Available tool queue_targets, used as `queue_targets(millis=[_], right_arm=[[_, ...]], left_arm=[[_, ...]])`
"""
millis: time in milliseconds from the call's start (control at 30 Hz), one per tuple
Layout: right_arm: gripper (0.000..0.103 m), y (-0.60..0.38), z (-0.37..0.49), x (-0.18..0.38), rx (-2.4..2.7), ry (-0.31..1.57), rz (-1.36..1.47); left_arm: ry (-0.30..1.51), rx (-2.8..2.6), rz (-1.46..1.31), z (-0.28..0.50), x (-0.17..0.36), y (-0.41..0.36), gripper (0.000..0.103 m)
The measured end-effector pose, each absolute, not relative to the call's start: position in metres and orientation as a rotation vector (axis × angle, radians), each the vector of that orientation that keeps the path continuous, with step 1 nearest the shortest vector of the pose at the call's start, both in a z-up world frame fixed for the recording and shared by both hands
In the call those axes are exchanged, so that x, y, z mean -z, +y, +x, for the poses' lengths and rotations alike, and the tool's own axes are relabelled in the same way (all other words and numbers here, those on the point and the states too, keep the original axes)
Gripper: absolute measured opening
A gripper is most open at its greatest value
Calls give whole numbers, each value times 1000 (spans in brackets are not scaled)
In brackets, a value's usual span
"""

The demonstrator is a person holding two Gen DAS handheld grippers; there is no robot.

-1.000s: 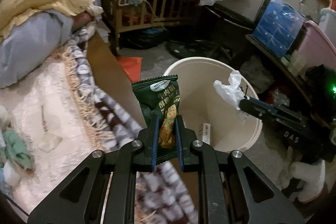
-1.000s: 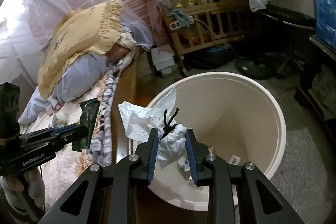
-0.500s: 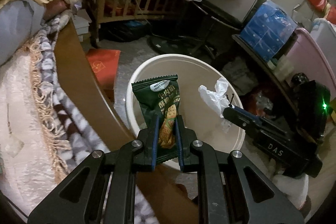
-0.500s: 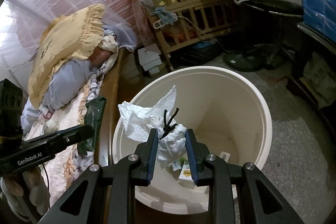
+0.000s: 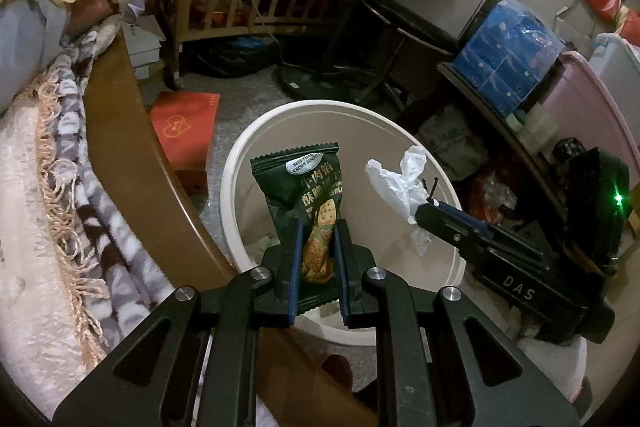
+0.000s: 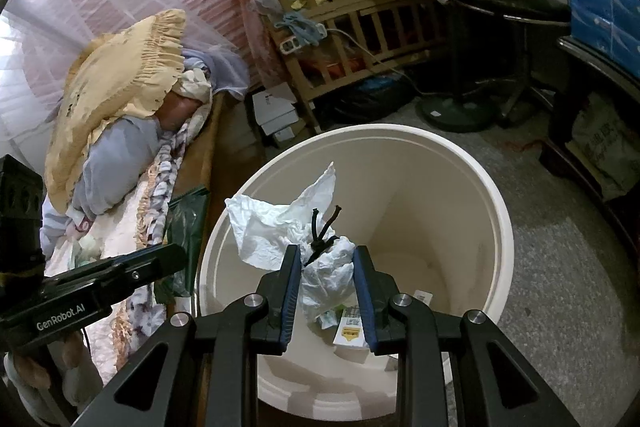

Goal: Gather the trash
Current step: 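Carry green bag and tissue over the white bucket and open both grippers, then return both grippers to the trash pile on the bed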

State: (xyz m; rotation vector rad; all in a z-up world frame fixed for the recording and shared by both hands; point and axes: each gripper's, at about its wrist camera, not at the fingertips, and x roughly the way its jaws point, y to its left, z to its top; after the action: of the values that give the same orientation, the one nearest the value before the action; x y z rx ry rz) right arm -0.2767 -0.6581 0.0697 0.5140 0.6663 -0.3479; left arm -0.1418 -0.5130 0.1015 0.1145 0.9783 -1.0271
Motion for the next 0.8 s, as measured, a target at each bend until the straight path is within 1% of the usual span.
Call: queue_targets(millis=[33, 100, 133, 167, 200, 233, 467, 800], right_arm=[[25, -659, -276, -69, 352, 667, 516], [31, -660, -275, -69, 362, 667, 521], [34, -660, -275, -69, 373, 669, 522], [38, -660, -275, -69, 380, 669, 522], [39, -660, -275, -70, 383, 665, 523], [39, -659, -275, -70, 383, 663, 521], [40, -644, -268, -74, 346, 680, 504], [43, -586, -242, -82, 231, 712, 448]], left_arm=[[979, 1029, 110, -142, -101, -513, 14], [988, 1043, 92, -140, -100, -512, 20], [991, 1048, 81, -140, -99, -512, 33], [992, 1051, 65, -139, -99, -510, 51], [990, 1052, 53, -139, -100, -510, 57], [986, 1052, 37, -138, -100, -507, 59], [988, 999, 50, -137, -107, -482, 59], [935, 803, 98, -132, -115, -402, 59]])
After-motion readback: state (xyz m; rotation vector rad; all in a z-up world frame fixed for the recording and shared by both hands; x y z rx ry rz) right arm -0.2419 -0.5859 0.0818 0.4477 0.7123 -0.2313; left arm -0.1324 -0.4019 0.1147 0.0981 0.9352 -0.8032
